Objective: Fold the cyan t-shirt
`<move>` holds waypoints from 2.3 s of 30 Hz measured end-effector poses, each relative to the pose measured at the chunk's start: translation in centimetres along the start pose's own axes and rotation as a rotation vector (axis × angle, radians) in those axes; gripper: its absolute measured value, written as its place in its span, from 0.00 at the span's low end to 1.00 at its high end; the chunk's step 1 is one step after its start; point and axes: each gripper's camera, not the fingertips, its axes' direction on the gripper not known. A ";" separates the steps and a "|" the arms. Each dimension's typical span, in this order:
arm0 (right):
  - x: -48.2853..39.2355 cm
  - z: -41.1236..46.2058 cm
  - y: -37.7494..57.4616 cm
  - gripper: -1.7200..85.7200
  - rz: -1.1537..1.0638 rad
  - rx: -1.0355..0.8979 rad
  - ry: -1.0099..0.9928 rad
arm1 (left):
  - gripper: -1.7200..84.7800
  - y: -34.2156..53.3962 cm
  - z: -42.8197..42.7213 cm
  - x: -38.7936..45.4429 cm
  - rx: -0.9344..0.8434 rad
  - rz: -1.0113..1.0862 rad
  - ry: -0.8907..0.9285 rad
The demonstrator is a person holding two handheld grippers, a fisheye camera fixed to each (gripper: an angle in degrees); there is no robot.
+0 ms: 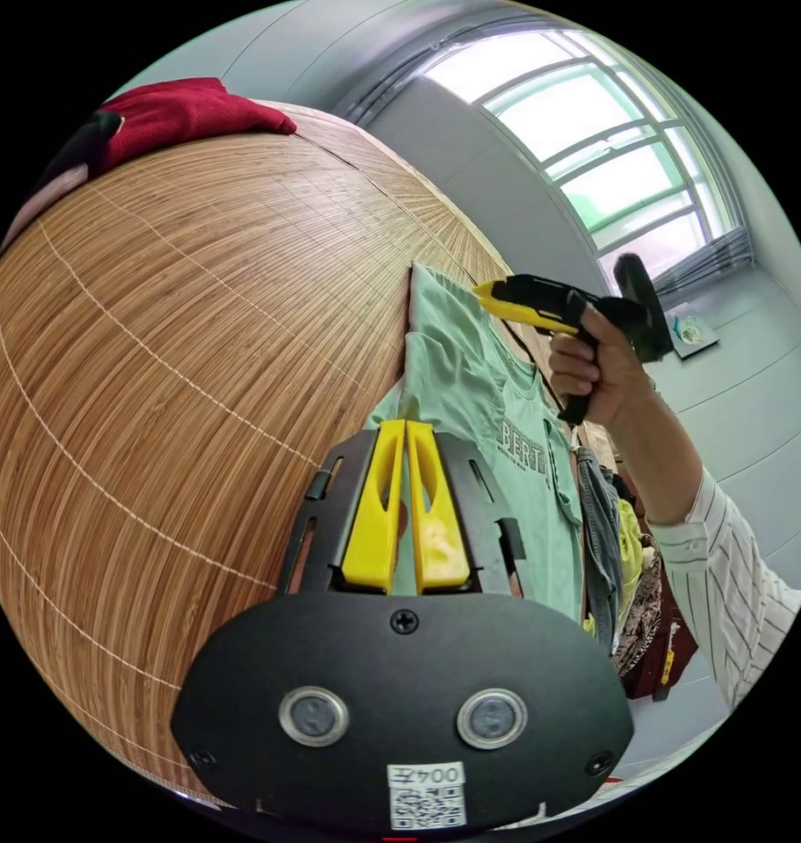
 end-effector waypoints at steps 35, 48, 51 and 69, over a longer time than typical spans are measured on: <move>-0.2 -2.6 3.7 0.02 -0.090 0.111 0.049 | 0.02 3.2 -0.4 1.8 -0.012 -0.021 0.040; -0.3 -6.8 21.7 0.01 -0.126 0.285 0.038 | 0.03 6.6 -0.2 3.8 0.002 -0.015 0.045; 0.2 -7.5 28.9 0.01 -0.091 0.238 0.011 | 0.04 7.6 -2.2 5.7 0.042 0.040 0.076; 5.2 -11.0 43.7 0.05 0.013 0.185 -0.036 | 0.02 7.4 3.1 12.5 -0.054 0.262 -0.280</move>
